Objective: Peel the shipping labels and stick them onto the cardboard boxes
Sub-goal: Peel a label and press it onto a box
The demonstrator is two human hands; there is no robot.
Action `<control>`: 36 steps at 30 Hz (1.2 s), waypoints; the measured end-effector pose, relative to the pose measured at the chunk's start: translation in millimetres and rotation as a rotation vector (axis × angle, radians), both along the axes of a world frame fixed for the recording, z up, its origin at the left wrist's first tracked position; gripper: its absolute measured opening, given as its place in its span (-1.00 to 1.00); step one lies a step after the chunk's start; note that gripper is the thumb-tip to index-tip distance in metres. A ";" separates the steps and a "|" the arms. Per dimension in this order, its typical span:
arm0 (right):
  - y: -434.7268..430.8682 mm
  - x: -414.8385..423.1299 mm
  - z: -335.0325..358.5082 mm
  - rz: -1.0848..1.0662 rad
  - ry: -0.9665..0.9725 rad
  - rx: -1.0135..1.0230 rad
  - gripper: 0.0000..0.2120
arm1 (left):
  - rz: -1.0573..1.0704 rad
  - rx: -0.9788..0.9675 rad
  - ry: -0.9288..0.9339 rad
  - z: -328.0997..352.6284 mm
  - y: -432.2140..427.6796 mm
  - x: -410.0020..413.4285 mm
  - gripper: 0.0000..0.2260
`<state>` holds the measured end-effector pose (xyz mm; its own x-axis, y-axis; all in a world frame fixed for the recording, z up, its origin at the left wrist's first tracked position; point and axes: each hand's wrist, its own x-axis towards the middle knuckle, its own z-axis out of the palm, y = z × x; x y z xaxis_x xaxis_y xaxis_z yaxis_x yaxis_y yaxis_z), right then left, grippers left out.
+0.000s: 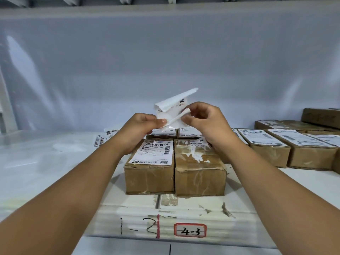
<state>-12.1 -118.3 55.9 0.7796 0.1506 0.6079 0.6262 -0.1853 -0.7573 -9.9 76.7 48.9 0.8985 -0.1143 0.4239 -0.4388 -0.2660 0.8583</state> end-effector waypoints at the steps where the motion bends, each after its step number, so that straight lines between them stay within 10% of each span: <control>1: -0.5 0.4 0.3 0.038 0.019 0.033 -0.89 | 0.001 0.004 -0.018 0.4 -0.8 0.0 -0.67; 5: -1.3 3.5 -1.2 0.009 0.032 0.047 -0.98 | -0.001 0.072 -0.064 2.0 -4.2 -5.8 -0.41; 10: 1.0 5.3 -1.7 -0.031 0.054 0.009 -0.94 | -0.070 -0.024 -0.012 2.7 -6.8 -7.5 -0.89; 25: 0.1 5.5 -1.9 -0.072 0.074 0.047 -0.79 | -0.063 -0.077 0.035 1.2 -4.2 -3.7 -0.93; 36: -9.8 8.7 6.5 0.057 0.265 0.682 -0.82 | -0.105 -0.232 -0.004 3.4 0.7 -1.8 -0.76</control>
<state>-3.4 -128.1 62.5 0.9158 -0.1489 0.3729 0.4004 0.4092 -0.8199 -11.7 77.4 52.3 0.8851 -0.1066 0.4530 -0.4569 -0.0148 0.8894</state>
